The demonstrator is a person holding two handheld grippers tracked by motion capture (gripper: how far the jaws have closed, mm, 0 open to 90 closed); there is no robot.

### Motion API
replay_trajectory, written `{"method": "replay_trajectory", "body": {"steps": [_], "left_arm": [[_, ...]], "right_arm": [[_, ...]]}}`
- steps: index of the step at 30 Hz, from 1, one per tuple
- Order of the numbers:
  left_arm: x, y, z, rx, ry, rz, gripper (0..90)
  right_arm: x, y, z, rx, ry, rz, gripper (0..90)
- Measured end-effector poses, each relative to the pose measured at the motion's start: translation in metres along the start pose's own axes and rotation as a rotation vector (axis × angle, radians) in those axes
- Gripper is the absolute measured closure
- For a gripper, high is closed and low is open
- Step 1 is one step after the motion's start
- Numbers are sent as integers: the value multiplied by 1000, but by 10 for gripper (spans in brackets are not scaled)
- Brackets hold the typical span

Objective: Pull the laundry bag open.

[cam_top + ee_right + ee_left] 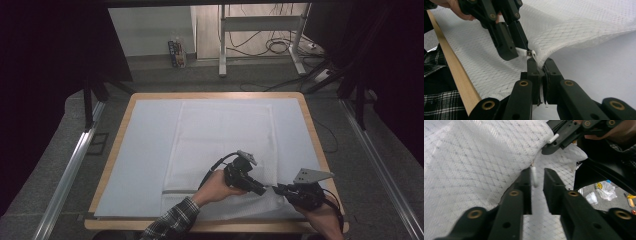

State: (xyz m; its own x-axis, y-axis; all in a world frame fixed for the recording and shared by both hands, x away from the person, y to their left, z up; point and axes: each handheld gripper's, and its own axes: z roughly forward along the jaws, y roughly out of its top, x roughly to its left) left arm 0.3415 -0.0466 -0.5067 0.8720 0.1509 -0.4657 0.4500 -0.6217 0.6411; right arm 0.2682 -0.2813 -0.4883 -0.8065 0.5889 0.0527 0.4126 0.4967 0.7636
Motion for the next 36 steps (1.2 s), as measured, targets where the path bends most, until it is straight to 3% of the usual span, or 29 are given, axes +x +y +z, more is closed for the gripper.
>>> {"method": "replay_trajectory", "body": {"steps": [6, 11, 14, 17, 20, 27, 32, 36], "left_arm": [[-1, 2, 2, 22, 47, -5, 851], [-3, 1, 5, 13, 62, -21, 865], [-4, 1, 6, 2, 68, -13, 849], [-7, 1, 11, 4, 74, -7, 777], [-10, 2, 14, 5, 91, -6, 775], [-8, 4, 13, -6, 116, -39, 860], [-8, 3, 10, 7, 111, -41, 870], [-9, 4, 5, 33, 119, -25, 873]], "right_arm": [[-1, 0, -1, -10, 13, 20, 842], [-2, -1, -1, -19, 29, 43, 841], [-2, -1, -1, -19, 29, 50, 841], [-2, 0, -1, -23, 26, 57, 842], [-3, -1, -1, -23, 24, 58, 841], [-2, 0, -1, -29, 29, 61, 842], [-2, -1, -2, -26, 22, 61, 844], [-2, -1, -3, -11, -14, 55, 852]]}}
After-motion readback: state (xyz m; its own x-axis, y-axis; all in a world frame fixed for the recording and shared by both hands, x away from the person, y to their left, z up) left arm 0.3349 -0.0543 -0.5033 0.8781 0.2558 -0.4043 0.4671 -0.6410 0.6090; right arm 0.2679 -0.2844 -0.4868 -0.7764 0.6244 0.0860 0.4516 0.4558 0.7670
